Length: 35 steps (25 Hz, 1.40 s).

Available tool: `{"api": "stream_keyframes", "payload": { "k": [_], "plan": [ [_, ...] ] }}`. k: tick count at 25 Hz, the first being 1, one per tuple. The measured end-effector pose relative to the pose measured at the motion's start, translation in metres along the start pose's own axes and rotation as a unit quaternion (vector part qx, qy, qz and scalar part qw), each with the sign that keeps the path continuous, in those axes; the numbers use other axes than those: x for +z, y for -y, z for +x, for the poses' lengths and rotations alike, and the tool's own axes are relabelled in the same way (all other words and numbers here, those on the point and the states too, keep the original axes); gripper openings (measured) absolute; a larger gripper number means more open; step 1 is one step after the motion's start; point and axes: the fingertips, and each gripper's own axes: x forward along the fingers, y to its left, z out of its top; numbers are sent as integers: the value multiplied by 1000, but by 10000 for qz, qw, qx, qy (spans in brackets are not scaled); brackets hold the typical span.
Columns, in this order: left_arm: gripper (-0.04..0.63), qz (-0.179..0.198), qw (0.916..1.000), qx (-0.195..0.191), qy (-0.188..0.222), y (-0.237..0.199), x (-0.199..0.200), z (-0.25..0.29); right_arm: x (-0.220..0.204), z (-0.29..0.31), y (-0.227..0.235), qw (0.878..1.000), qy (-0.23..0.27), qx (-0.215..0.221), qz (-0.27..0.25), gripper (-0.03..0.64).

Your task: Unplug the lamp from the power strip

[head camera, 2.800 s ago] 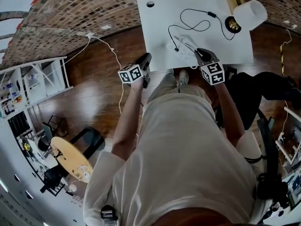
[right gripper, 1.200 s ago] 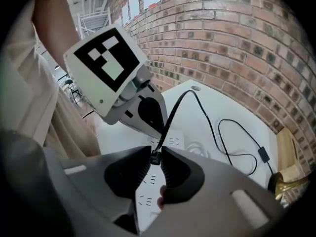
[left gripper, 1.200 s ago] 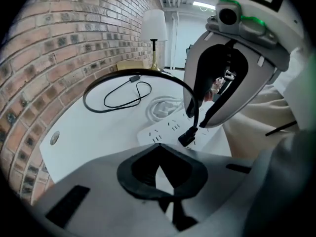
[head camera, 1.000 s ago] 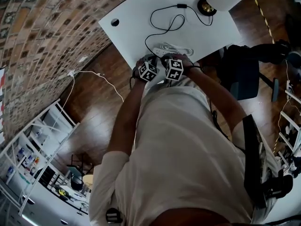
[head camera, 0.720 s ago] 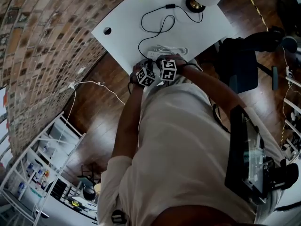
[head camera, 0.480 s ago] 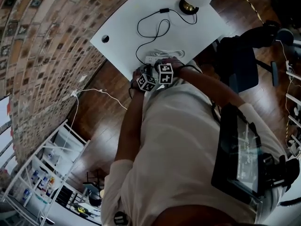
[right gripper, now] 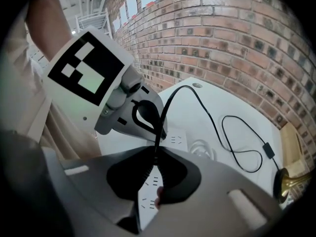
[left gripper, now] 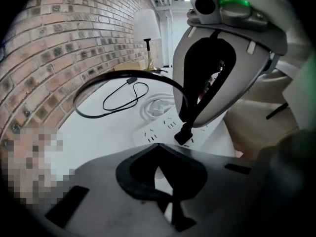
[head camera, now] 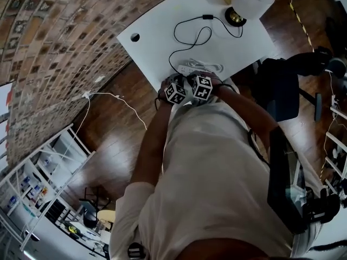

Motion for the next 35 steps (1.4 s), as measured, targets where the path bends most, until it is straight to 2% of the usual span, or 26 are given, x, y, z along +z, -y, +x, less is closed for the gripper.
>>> {"api": "stream_keyframes", "payload": {
  "k": [4,10,14,17,24,27,30,32,35],
  "plan": [
    [-11,-8,10000,2,18,-1,-2,-1,1,1,0,9999,79,-22,74,25],
    [-11,67,10000,20,48,6,-13,-6,2,3,-8,9999,63,-22,-79,23],
    [0,545,9984,-123,-101,17,-16,-9,1,3,-14,9997,28,-76,-218,23],
    [0,694,9974,-196,-62,20,-13,-8,1,3,-11,9992,10,-156,-365,33],
    [-9,736,9971,-189,-83,21,-14,-8,0,3,-11,9976,-127,-34,-673,64],
    [-11,593,9980,-179,-96,22,-17,-8,-1,2,-12,9974,-163,9,-695,75],
    [-12,624,9979,-132,-107,18,-14,-8,2,2,-10,9974,-181,69,-690,77],
    [-12,643,9978,-92,-132,15,-12,-8,4,2,-13,9967,-228,152,-765,107],
    [-12,643,9977,-90,-194,20,-16,-8,-3,8,-19,9957,-394,96,-827,97]
  ]
}}
